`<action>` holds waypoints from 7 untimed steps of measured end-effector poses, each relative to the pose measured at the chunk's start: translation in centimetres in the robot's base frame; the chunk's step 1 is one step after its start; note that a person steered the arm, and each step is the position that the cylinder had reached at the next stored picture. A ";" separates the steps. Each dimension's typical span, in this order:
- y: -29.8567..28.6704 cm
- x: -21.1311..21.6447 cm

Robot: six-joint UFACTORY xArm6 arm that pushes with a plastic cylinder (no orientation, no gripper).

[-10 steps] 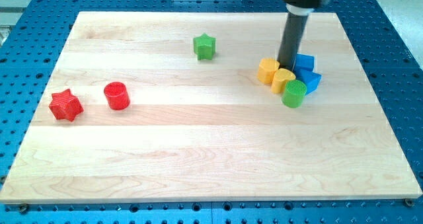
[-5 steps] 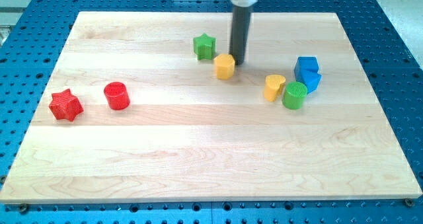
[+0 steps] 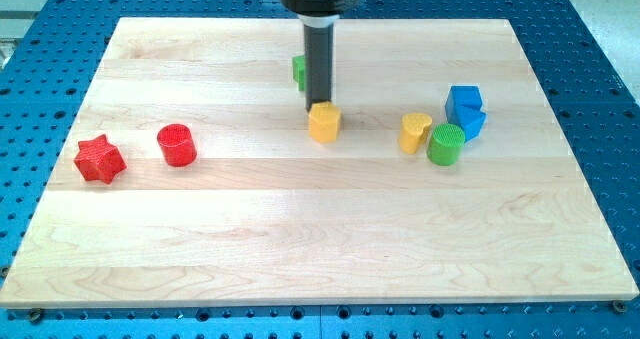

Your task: Place the yellow hexagon horizontally to the red circle

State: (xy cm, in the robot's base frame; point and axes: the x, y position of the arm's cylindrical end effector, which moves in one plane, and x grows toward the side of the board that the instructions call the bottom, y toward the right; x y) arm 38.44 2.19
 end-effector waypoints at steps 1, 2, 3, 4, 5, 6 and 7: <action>2.7 -0.1; -0.9 1.8; -5.4 3.0; -0.5 2.7; 1.8 6.6; -3.2 6.4; -3.0 5.2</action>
